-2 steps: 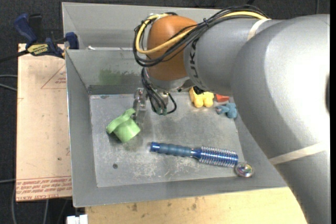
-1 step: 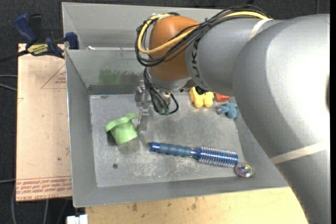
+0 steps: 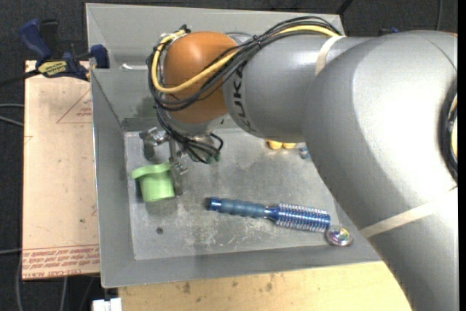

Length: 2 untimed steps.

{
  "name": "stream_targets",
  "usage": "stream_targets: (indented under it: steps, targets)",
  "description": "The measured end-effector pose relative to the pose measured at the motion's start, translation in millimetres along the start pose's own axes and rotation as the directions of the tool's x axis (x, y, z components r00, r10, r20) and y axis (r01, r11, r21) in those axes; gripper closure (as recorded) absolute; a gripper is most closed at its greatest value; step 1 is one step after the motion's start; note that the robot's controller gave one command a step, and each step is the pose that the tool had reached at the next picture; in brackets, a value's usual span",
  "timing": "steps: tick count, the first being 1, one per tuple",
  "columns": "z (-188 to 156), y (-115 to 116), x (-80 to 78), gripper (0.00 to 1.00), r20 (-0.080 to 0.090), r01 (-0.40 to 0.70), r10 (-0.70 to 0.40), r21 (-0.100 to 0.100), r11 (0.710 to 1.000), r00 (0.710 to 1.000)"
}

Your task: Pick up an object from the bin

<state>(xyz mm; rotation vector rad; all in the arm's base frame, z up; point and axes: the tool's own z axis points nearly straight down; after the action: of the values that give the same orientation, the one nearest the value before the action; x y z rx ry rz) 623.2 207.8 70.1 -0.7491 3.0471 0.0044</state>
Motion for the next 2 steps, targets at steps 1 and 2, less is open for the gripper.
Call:
stream_targets:
  steps: [1, 2]
  targets:
    - [-1, -2, 0.1, 1.00, 0.000, -0.003, 0.003, 0.001, 1.000, 1.000]
    - [-111, -7, 5.4, 1.00, 0.009, -0.036, 0.036, 0.002, 0.999, 0.999]
